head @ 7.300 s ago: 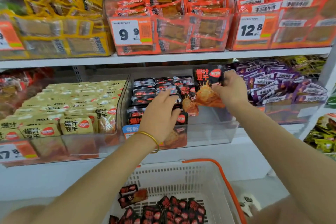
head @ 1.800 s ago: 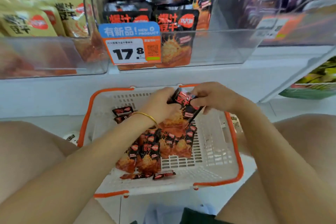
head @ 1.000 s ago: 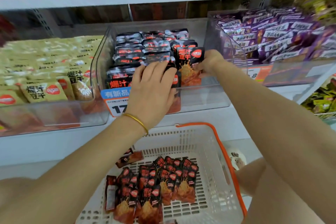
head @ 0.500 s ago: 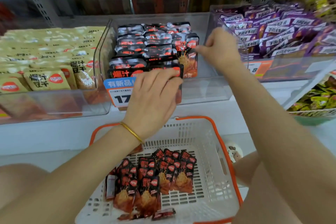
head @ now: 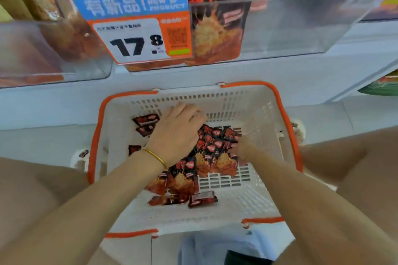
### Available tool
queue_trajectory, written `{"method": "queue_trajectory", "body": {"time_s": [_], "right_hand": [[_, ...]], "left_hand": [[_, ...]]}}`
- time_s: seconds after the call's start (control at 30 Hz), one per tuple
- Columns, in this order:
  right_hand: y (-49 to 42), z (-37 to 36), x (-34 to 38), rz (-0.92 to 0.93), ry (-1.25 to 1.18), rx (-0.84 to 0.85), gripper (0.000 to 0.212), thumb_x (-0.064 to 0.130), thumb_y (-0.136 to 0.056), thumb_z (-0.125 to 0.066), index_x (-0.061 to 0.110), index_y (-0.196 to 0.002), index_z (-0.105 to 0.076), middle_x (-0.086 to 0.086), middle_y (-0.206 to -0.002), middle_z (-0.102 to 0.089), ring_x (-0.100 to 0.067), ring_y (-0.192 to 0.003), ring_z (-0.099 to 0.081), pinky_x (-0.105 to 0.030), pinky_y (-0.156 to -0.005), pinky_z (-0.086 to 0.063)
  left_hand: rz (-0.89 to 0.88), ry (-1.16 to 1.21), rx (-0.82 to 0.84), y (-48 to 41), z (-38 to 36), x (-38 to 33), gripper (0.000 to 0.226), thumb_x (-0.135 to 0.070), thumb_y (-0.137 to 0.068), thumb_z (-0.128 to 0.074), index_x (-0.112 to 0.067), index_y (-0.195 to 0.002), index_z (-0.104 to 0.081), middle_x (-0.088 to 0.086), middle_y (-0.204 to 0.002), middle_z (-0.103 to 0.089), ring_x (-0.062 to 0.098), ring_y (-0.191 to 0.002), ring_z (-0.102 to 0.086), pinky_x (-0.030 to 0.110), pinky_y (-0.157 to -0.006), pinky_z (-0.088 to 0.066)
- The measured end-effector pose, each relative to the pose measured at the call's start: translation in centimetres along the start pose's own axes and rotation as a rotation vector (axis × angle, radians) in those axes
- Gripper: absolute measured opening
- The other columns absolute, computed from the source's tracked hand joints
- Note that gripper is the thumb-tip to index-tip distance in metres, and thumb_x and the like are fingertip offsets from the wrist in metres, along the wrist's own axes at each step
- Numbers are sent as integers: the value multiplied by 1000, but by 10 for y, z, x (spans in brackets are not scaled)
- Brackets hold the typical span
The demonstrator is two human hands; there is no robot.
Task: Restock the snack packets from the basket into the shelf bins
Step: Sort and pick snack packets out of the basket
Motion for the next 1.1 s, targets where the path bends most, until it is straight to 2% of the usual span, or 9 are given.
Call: {"method": "queue_trajectory", "body": {"time_s": [0.17, 0.37, 0.47, 0.53, 0.63, 0.7, 0.9, 1.0, 1.1], "right_hand": [[-98, -55, -65, -143, -135, -94, 64, 20, -77, -69, -3, -132, -45, -18, -125, -58, -31, -115, -56, -43, -95, -49], [-65, -56, -49, -186, -329, -127, 9, 13, -89, -59, 5, -84, -58, -17, -80, -58, -27, -69, -57, -29, -50, -52], [-43, -18, -29, -45, -21, -187, 18, 13, -93, -55, -2, -97, -64, -15, -83, -61, -30, -82, -62, -15, -45, -38], [-15, 18, -4, 77, 93, -167, 16, 14, -93, -55, 0, -98, -62, -19, -86, -63, -30, -82, -63, -22, -53, -43], [43, 76, 28, 229, -92, -104, 5, 7, -91, -57, 4, -87, -56, -10, -61, -54, -13, -46, -53, -20, -40, -40], [94, 104, 45, 359, -167, -61, 6, 3, -90, -58, 6, -86, -57, -5, -60, -55, -10, -46, -51, -16, -41, -40], [207, 146, 74, 665, -249, -118, 10, 0, -83, -67, 8, -86, -63, 1, -58, -61, -11, -50, -52, -18, -45, -42], [247, 174, 89, 793, -276, -239, 19, -3, -81, -67, 15, -82, -62, 5, -53, -63, -8, -44, -50, -20, -43, -42], [285, 222, 110, 965, -490, -504, 21, -4, -81, -66, 16, -79, -60, 7, -52, -64, -5, -41, -52, -20, -43, -46]], "left_hand": [[64, 43, 85, 6, -25, 20, 36, 0, -71, -69, -10, -105, -63, 9, -109, -62, 34, -99, -56, 45, -78, -51], [100, 72, 152, 5, -34, 30, 33, 0, -74, -67, -9, -105, -63, 9, -110, -61, 34, -101, -55, 49, -79, -51], [110, 147, 221, -2, -28, 20, 33, -4, -85, -59, -9, -117, -58, 9, -121, -56, 32, -112, -51, 49, -89, -47], [174, 214, 296, -9, -24, 12, 40, -18, -96, -49, -12, -135, -44, 6, -137, -45, 25, -126, -40, 40, -103, -38], [284, 354, 374, -23, -7, -4, 59, -33, -97, -49, -15, -146, -25, 7, -147, -35, 23, -132, -36, 35, -108, -33], [338, 513, 352, -32, 13, -17, 64, -36, -94, -54, -17, -147, -24, 5, -145, -39, 21, -123, -46, 33, -102, -39], [243, 669, -49, -43, 104, -50, 14, -15, -86, -66, -18, -86, -53, -18, -73, -47, -3, -67, -46, 5, -61, -32], [132, 633, -284, -46, 162, -64, 9, -16, -86, -66, -14, -92, -60, -20, -70, -46, -10, -64, -45, 4, -64, -34], [53, 537, -627, -47, 219, -64, 24, -12, -85, -61, -9, -109, -56, -6, -90, -56, 7, -82, -54, 22, -75, -41]]}}
Point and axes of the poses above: each hand's wrist, its own y-axis away from the middle knuckle, its own z-axis out of the back of the hand, x = y × z, the point moved 5 cm from there along -y, towards the middle knuckle
